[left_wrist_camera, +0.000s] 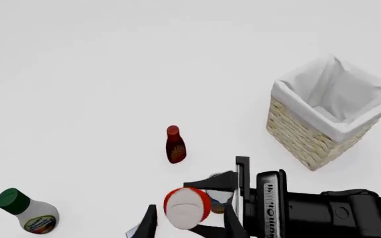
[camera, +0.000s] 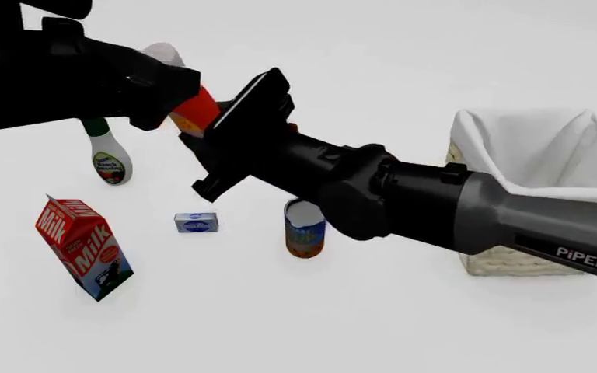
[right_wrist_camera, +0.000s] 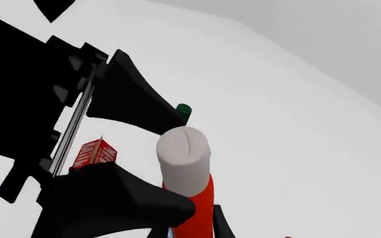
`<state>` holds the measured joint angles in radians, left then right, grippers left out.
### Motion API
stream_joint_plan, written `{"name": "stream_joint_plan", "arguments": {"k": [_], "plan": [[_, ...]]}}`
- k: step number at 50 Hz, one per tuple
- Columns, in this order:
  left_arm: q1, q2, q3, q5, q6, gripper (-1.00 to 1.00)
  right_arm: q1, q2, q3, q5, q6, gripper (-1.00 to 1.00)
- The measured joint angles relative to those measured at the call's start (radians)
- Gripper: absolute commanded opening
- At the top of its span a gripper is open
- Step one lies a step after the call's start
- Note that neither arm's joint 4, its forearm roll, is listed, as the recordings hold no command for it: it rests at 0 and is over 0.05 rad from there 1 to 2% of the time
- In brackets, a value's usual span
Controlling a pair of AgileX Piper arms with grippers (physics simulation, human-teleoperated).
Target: Pick the ketchup and place it in the basket.
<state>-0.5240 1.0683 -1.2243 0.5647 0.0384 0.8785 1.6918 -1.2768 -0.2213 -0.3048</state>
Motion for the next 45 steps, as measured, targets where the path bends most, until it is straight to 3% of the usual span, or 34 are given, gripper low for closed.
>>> {"name": "stream_joint_plan", "arguments": {"k": [24,45], "plan": [[0.011,-0.098,0.002,0.031,-0.022,1.0,-0.049,-0.041,0.006,0.038,0.001,-1.0],[0.09,-0.256,0.151,-0.075,-0.088,1.0,-0.153,-0.127,0.052,0.051,0.05,-1.0]]}}
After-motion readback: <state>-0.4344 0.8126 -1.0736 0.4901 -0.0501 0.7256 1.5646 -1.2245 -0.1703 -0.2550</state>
